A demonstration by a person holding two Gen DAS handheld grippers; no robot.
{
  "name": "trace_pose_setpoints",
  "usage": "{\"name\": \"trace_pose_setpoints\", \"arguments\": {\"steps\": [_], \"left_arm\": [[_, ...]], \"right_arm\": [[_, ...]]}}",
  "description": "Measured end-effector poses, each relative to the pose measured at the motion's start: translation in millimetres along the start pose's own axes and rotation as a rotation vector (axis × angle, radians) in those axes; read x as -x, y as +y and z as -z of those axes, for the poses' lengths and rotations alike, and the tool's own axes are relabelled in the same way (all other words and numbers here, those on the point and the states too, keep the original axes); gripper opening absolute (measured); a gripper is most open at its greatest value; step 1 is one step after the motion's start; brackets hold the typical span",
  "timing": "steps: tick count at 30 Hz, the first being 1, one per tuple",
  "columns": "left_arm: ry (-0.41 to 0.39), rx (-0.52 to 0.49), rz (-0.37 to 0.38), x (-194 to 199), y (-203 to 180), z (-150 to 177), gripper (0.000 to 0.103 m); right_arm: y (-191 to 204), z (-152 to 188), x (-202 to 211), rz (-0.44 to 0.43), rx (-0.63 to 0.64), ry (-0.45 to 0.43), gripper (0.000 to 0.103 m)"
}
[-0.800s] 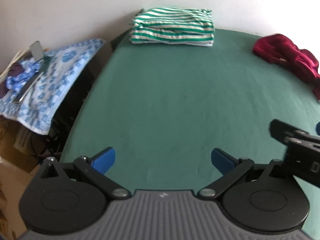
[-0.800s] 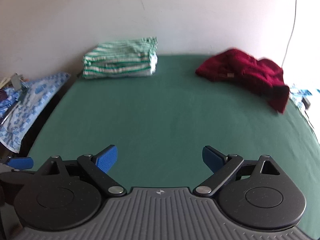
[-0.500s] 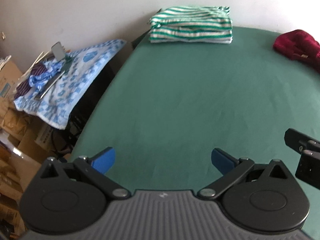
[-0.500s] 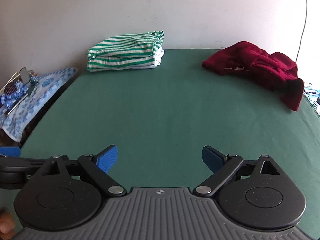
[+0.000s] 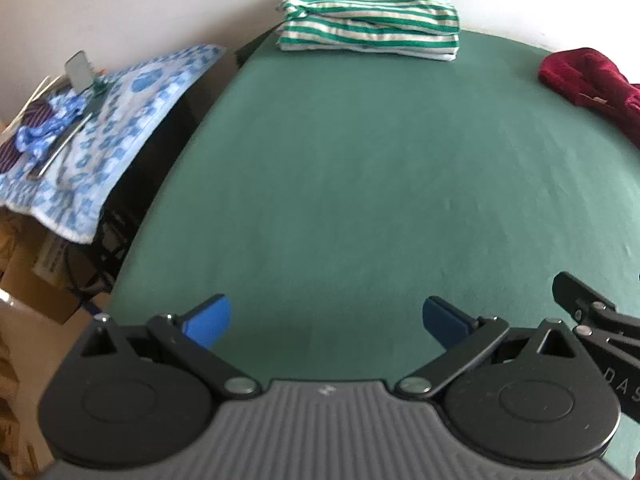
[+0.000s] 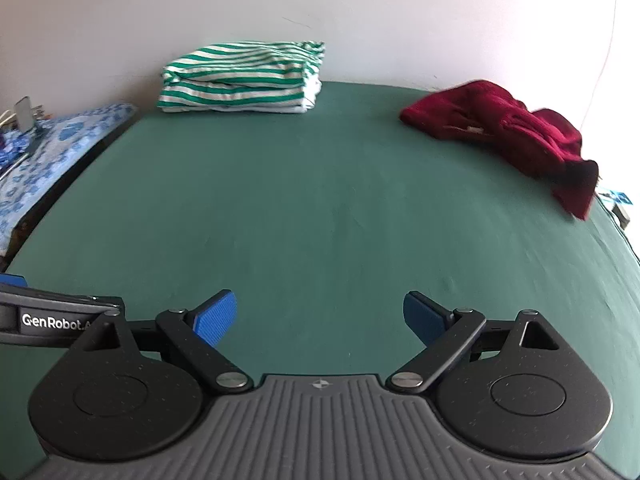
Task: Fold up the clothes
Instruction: 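Move both grippers toward the crumpled dark red sweater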
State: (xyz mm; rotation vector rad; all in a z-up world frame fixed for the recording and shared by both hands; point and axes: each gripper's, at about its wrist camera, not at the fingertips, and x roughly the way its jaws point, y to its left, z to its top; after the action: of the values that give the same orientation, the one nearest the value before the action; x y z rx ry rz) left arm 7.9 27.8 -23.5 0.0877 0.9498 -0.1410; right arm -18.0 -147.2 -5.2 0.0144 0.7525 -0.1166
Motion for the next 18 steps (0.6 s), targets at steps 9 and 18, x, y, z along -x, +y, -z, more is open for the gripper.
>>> {"name": "trace_pose_setpoints", "arguments": {"steps": [9,18], "left_arm": [[0.016,-0.116,0.242,38,6,-35,0.102],[-0.081,-0.286,0.288,60,-40,-88,0.102]], "right_arm": [[-31,-15,10,0.089,-0.135,0.029,0.093],[-80,-61,15,0.172,-0.209,-0.023,0.093]]}}
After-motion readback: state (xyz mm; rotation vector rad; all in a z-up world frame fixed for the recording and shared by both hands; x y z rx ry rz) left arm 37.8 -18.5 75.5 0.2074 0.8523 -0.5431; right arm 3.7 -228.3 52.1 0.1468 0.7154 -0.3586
